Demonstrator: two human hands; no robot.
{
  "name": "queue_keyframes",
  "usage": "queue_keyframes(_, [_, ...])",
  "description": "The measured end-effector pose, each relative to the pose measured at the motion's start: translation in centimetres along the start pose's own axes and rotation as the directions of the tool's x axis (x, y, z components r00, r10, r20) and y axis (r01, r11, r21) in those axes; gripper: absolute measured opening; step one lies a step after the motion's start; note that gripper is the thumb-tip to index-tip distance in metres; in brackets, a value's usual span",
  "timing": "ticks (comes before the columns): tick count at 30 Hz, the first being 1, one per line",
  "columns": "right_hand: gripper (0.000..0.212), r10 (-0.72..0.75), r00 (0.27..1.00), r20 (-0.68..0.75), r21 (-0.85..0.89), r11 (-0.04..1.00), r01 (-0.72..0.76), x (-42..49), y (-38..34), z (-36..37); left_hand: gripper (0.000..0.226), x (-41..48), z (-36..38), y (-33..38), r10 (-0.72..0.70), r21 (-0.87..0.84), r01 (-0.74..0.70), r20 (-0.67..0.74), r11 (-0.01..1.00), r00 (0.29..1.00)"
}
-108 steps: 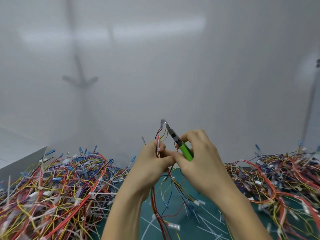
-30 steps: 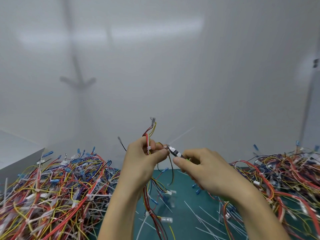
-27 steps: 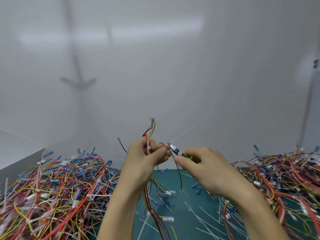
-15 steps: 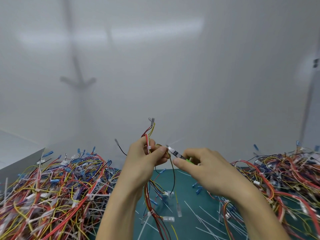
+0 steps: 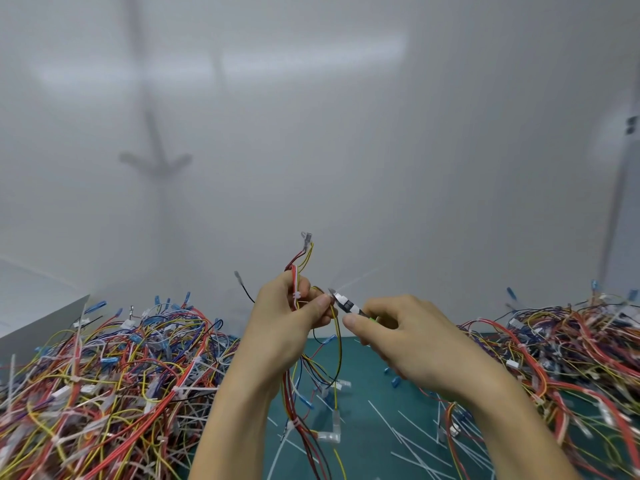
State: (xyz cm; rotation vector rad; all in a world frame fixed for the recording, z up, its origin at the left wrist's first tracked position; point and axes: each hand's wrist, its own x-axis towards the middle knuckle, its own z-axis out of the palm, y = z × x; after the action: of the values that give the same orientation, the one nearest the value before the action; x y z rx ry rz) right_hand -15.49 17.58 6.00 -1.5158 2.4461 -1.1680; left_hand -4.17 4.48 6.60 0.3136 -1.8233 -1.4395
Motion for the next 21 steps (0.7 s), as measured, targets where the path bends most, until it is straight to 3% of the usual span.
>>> queue_keyframes(14, [0.046, 0.001, 1.000, 0.004, -0.052, 0.999, 0.000, 0.04, 0.31, -0.06, 0.029, 0.12, -0.20, -0.21, 0.001, 0.043, -0.002, 0.031, 0.999, 1.000])
queue_keyframes(21, [0.039, 0.005, 0.999, 0.040, 0.018, 1.000, -0.005, 0.07, 0.47, -0.11, 0.029, 0.18, -0.30, -0.34, 0.015, 0.075, -0.018, 0.033, 0.997, 0.999])
